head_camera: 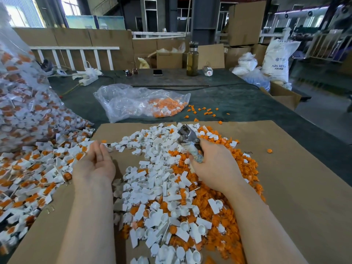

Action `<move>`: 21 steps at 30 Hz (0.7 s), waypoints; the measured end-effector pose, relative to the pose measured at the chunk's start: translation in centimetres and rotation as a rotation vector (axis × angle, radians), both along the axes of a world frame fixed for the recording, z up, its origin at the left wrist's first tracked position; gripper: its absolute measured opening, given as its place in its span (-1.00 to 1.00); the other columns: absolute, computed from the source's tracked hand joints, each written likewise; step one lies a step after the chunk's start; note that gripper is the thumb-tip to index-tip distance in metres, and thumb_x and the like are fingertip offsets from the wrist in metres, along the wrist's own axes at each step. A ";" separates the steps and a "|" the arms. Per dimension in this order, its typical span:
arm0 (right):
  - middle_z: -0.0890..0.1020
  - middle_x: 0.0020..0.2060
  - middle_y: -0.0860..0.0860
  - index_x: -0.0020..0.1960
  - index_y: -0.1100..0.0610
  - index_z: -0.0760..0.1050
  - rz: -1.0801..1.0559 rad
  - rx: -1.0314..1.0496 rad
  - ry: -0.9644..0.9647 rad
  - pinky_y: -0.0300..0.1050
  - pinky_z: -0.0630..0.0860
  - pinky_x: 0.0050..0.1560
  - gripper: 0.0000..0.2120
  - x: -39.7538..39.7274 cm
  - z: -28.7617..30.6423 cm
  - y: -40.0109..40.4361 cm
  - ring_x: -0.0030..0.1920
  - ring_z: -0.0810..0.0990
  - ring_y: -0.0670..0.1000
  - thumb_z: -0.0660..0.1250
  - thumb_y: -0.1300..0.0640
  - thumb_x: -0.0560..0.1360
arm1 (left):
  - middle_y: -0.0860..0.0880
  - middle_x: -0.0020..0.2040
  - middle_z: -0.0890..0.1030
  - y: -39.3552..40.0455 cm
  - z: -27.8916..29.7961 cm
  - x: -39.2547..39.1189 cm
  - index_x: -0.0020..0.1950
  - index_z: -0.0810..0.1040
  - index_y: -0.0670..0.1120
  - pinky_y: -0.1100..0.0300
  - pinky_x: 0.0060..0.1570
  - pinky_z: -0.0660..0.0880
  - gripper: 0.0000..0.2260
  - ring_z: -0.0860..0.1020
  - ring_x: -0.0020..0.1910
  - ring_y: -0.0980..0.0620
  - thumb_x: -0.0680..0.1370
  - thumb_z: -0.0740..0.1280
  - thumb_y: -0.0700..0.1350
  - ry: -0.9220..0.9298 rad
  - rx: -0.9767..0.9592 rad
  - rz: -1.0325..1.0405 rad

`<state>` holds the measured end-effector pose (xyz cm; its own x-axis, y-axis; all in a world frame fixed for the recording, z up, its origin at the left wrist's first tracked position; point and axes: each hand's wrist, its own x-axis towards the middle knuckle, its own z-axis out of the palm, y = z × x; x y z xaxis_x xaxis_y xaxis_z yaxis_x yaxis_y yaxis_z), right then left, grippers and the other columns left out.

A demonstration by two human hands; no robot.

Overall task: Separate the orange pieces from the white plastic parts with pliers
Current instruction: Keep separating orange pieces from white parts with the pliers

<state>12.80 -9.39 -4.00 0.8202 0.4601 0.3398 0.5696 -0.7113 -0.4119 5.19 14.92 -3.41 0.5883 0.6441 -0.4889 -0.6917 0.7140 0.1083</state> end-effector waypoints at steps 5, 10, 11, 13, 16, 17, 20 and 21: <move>0.48 -0.32 -0.13 -0.11 -0.04 0.33 -0.016 -0.004 -0.026 -0.18 0.41 -0.42 -0.85 0.0 0.1 0.1 -0.35 0.47 -0.10 0.29 -0.03 0.53 | -0.04 -0.05 0.73 -2.6 1.2 -0.1 0.12 0.63 -0.17 0.29 -0.23 0.60 -0.75 0.68 -0.23 0.14 0.47 0.47 -0.13 0.277 0.473 -0.316; 0.46 -0.35 -0.13 -0.06 -0.03 0.30 0.002 -0.038 -0.089 -0.18 0.32 -0.46 -0.82 -0.4 0.4 0.3 -0.38 0.43 -0.11 0.32 0.01 0.49 | 0.11 -0.17 0.71 -7.7 2.4 0.4 -0.02 0.66 0.03 0.13 -0.09 0.49 -0.52 0.60 -0.11 0.06 0.23 0.46 0.32 0.510 1.291 -0.684; 0.45 -0.35 -0.13 -0.05 -0.03 0.30 0.005 -0.045 -0.105 -0.18 0.32 -0.46 -0.81 -0.5 0.4 0.3 -0.39 0.43 -0.11 0.32 0.01 0.48 | 0.11 -0.18 0.71 -8.6 2.4 0.5 -0.06 0.65 0.06 0.14 -0.10 0.48 -0.51 0.62 -0.15 0.07 0.19 0.44 0.36 0.527 1.385 -0.725; 0.44 -0.35 -0.13 -0.04 -0.03 0.31 0.005 -0.051 -0.125 -0.20 0.32 -0.45 -0.79 -0.7 0.5 0.4 -0.39 0.42 -0.12 0.34 0.01 0.46 | 0.03 -0.18 0.73 -9.7 2.4 0.6 -0.13 0.64 0.06 0.15 -0.16 0.50 -0.57 0.65 -0.24 0.07 0.20 0.46 0.33 0.489 1.452 -0.767; 0.45 -0.32 -0.11 -0.03 -0.01 0.30 -0.002 -0.038 -0.147 -0.22 0.27 -0.45 -0.76 -0.8 0.7 0.5 -0.37 0.41 -0.11 0.35 0.04 0.44 | -0.04 -0.21 0.73 -9.9 2.1 0.9 -0.14 0.64 -0.06 0.25 -0.27 0.55 -0.73 0.69 -0.28 0.05 0.33 0.53 0.09 0.419 1.478 -0.750; 0.46 -0.31 -0.10 -0.03 0.00 0.31 0.002 -0.032 -0.161 -0.22 0.27 -0.43 -0.76 -0.8 0.7 0.5 -0.34 0.42 -0.10 0.36 0.06 0.43 | -0.06 -0.23 0.73 -10.0 2.1 1.0 -0.16 0.63 -0.09 0.27 -0.31 0.57 -0.80 0.69 -0.30 0.05 0.37 0.55 -0.01 0.415 1.464 -0.726; 0.49 -0.22 -0.09 0.04 0.02 0.37 0.009 -0.039 -0.190 -0.15 0.34 -0.21 -0.71 -0.8 0.9 0.7 -0.19 0.47 -0.04 0.39 0.04 0.39 | -0.11 -0.29 0.71 -10.2 1.9 1.1 -0.21 0.59 -0.13 0.27 -0.37 0.58 -0.87 0.68 -0.37 0.03 0.42 0.54 -0.19 0.426 1.367 -0.654; 0.51 -0.12 -0.08 0.11 0.02 0.38 0.000 -0.064 -0.186 -0.11 0.37 -0.06 -0.64 -0.7 0.9 0.7 -0.08 0.49 -0.02 0.39 0.01 0.37 | -0.11 -0.30 0.71 -10.3 1.8 1.1 -0.20 0.59 -0.13 0.27 -0.38 0.58 -0.86 0.68 -0.37 0.03 0.43 0.54 -0.19 0.438 1.337 -0.630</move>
